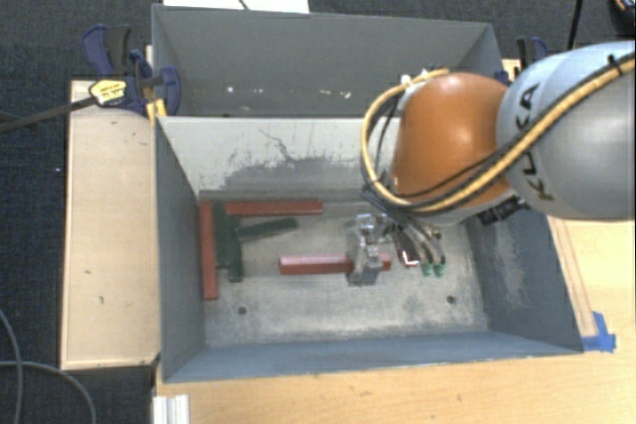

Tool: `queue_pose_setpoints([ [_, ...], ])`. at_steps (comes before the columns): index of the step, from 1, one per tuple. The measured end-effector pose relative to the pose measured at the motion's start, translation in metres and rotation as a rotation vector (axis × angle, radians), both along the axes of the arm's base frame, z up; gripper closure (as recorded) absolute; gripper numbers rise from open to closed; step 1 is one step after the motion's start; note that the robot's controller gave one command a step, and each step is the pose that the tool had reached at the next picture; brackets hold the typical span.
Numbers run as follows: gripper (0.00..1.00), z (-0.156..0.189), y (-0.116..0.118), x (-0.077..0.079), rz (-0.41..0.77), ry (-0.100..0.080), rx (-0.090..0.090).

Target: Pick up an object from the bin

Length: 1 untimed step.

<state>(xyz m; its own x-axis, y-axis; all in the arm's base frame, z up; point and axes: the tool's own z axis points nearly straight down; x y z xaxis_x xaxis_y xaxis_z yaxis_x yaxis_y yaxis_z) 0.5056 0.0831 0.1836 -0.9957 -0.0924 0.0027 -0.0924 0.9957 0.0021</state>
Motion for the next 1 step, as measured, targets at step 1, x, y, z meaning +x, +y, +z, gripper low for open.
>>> queue_pose_setpoints([
  [1,1.0,0.0626,0.012,-0.0156,0.155,-0.009,0.0],
])
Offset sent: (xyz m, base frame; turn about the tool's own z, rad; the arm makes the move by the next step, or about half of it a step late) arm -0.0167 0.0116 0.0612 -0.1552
